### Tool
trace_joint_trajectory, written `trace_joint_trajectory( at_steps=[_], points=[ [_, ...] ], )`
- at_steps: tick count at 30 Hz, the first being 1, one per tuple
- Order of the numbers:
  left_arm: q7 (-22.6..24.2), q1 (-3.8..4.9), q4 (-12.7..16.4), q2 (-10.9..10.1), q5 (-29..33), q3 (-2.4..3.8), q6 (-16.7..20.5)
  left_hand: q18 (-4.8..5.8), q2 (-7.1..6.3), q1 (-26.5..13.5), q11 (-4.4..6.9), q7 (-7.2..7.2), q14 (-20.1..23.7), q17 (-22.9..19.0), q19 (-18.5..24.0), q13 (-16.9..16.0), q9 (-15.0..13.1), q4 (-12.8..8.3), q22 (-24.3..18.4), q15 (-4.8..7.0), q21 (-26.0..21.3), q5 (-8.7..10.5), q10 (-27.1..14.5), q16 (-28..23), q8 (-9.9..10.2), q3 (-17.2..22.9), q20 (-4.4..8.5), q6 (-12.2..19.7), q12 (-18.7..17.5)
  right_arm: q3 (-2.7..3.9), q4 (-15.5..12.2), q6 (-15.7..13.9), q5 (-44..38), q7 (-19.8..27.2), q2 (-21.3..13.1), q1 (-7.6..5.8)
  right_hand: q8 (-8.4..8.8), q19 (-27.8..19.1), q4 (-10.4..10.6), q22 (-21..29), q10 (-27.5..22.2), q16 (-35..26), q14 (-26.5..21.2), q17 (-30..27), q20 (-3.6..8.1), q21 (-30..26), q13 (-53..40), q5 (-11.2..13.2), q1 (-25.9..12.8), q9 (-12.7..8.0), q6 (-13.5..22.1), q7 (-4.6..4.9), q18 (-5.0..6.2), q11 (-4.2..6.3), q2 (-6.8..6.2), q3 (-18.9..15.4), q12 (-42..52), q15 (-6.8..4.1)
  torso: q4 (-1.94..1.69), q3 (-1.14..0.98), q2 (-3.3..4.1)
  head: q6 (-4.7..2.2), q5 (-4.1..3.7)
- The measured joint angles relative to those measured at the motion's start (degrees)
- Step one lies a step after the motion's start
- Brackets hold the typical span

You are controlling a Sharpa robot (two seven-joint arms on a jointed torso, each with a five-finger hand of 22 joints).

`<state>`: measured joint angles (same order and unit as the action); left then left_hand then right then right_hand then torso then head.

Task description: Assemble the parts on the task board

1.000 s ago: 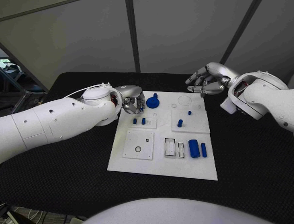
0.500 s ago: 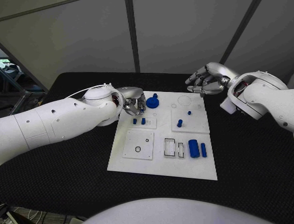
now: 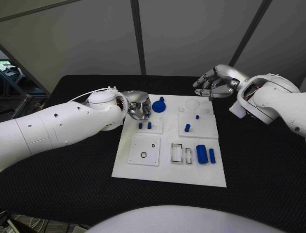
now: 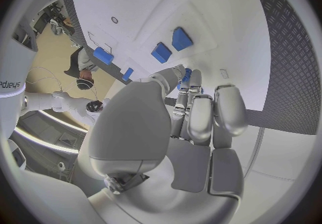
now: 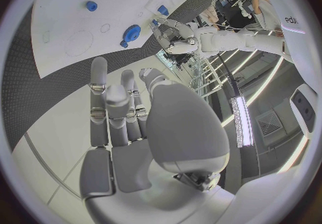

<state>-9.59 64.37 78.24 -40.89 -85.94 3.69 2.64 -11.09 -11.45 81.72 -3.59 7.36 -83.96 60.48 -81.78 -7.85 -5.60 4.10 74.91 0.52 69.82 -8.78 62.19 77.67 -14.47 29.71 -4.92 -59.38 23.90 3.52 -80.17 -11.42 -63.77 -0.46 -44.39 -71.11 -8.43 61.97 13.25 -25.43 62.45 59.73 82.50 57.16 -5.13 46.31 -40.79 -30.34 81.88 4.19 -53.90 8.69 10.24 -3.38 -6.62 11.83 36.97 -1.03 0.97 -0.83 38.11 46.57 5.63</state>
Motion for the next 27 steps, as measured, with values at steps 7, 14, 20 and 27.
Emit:
trace_joint_trajectory(
  at_steps=[7,14,20,27],
  points=[
    [-0.16,0.00,-0.46,0.28,0.02,-0.02,-0.21,0.00,-0.23,-0.23,0.00,0.00,0.00,-0.21,0.00,0.26,0.10,-0.09,0.00,0.00,-0.24,0.00,0.00,0.00,0.68,-0.09,0.00,0.00,-0.88,0.00,-0.04,-0.01,-0.01,0.00,-0.03,0.00,0.00,0.00,0.00,0.00,0.00,0.00,0.00,0.00,0.00,0.00,0.00,0.00,0.00,0.00,0.00,0.00,0.00,0.00,0.00,0.00,0.00,0.00,0.00,-0.01,0.00,0.02,0.01],
    [-0.19,-0.01,-1.01,0.67,0.06,-0.08,-0.35,-0.01,-0.23,-0.22,-0.24,0.64,0.00,-0.36,0.00,0.58,0.63,-0.16,0.00,0.00,-0.44,0.00,-0.24,0.00,2.37,-0.15,0.00,1.47,-2.01,0.00,-0.04,-0.01,-0.01,0.00,-0.03,0.00,0.00,0.00,0.00,0.00,0.00,0.00,0.00,0.00,0.00,0.00,-0.01,0.00,0.00,0.00,0.00,0.00,0.00,0.00,0.00,0.00,0.00,0.00,0.00,0.00,0.00,0.02,-0.02],
    [-0.19,-0.05,-1.21,0.94,0.17,-0.11,-0.42,0.00,-0.53,-0.52,-0.24,0.64,0.00,-0.60,0.00,0.77,1.36,-0.16,0.00,0.00,-0.44,0.00,-0.24,0.00,4.62,-0.15,0.00,3.74,-2.94,0.00,-0.04,-0.01,-0.01,0.01,-0.02,0.00,0.00,0.00,0.00,-0.01,0.00,0.00,0.00,0.00,0.00,0.00,-0.01,0.00,0.00,0.00,0.00,0.00,0.00,0.00,0.00,0.00,0.00,0.00,0.00,0.01,0.01,0.02,-0.08],
    [-0.17,-0.07,-1.33,0.80,0.27,-0.13,-0.48,0.00,-0.91,-0.90,-0.25,0.63,0.00,-1.14,0.00,1.07,1.88,-0.14,0.00,0.00,-0.89,-0.01,-0.26,0.00,6.93,-0.48,0.00,6.59,-4.05,0.00,-0.03,0.00,-0.01,0.00,-0.07,0.00,0.00,0.00,0.16,-0.01,0.21,0.00,0.00,-0.01,0.00,0.00,0.05,0.00,0.00,0.00,0.00,0.00,0.00,-0.21,0.00,0.16,-0.04,0.00,-0.01,0.01,0.01,0.05,-0.15]
  ],
)
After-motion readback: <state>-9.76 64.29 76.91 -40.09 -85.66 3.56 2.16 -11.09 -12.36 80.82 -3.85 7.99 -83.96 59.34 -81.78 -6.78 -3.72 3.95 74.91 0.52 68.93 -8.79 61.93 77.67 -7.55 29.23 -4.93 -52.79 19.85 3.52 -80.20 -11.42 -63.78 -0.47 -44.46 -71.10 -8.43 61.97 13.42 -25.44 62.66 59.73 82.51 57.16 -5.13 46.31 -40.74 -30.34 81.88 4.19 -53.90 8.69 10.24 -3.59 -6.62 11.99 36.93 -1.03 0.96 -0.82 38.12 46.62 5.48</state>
